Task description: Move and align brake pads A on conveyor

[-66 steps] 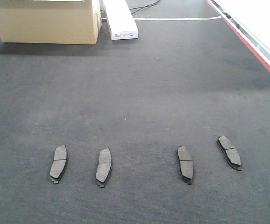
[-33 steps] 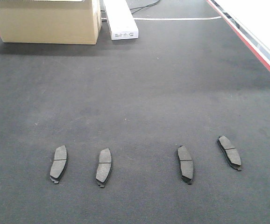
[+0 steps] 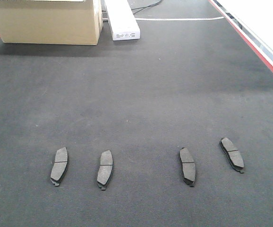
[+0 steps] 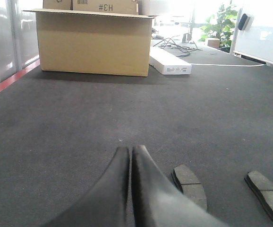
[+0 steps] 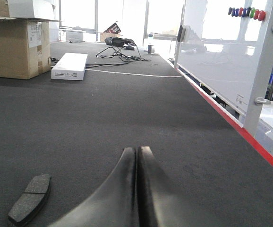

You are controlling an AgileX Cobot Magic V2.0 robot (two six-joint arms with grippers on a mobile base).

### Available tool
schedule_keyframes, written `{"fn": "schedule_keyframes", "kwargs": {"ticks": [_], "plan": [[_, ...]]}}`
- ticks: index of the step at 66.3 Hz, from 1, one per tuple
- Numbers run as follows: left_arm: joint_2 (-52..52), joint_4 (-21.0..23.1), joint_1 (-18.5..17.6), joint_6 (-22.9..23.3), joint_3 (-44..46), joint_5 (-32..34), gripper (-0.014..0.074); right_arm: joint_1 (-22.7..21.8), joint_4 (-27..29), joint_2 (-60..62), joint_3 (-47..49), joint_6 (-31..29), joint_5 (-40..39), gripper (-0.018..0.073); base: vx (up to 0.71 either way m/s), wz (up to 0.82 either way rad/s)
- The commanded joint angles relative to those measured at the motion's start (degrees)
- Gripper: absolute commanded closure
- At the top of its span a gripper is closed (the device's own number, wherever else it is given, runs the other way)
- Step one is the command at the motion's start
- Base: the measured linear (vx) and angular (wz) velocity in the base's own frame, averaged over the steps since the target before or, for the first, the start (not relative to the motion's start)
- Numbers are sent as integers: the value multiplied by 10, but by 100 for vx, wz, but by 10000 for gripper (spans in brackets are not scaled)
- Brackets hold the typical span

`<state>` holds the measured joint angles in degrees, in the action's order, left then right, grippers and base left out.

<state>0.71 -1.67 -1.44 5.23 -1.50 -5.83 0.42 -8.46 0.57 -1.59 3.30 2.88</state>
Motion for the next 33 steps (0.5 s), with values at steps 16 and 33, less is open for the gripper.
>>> {"fn": "schedule_keyframes", "kwargs": {"ticks": [16, 33], "plan": [[8, 4, -2, 1, -11, 44, 603, -3, 10, 7, -8, 0, -46, 571, 0, 0], [8, 4, -2, 1, -11, 44, 603, -3, 10, 7, -7, -1, -46, 571, 0, 0]]}}
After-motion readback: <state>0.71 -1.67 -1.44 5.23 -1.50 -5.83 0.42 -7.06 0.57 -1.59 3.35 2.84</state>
